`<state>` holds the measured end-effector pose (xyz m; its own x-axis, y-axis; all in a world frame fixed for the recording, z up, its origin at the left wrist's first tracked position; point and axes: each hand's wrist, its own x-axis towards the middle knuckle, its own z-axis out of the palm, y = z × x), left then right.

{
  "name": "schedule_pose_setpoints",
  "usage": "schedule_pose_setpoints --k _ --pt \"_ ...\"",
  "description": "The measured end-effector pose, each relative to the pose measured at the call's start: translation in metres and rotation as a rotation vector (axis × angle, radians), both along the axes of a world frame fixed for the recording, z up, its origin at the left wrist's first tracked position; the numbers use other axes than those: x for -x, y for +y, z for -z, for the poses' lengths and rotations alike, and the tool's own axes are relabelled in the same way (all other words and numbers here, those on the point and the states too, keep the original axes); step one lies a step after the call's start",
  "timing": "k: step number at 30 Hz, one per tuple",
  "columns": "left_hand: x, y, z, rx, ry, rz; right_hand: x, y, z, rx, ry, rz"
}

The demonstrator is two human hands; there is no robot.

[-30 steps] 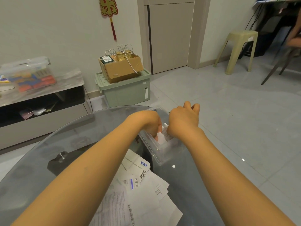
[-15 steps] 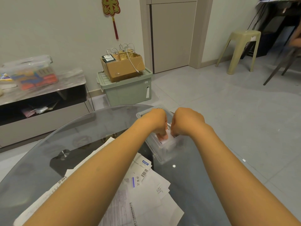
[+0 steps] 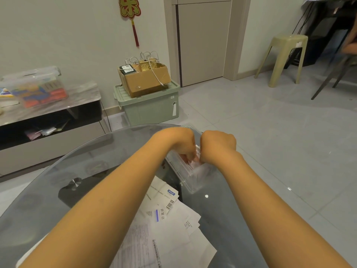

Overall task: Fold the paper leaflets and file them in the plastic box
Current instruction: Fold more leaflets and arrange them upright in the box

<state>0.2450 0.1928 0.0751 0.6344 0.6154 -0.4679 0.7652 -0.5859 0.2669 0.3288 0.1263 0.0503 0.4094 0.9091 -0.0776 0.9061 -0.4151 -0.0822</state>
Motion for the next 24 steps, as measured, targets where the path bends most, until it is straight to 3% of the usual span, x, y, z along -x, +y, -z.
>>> schedule_pose_setpoints --k 13,24 --pt "-0.004 -0.009 0.003 -0.192 0.134 0.199 -0.001 0.003 0.005 0.001 -0.060 -0.004" --pt "0.000 0.007 0.012 -0.175 0.053 0.133 -0.012 0.002 0.001 0.009 0.099 0.001"
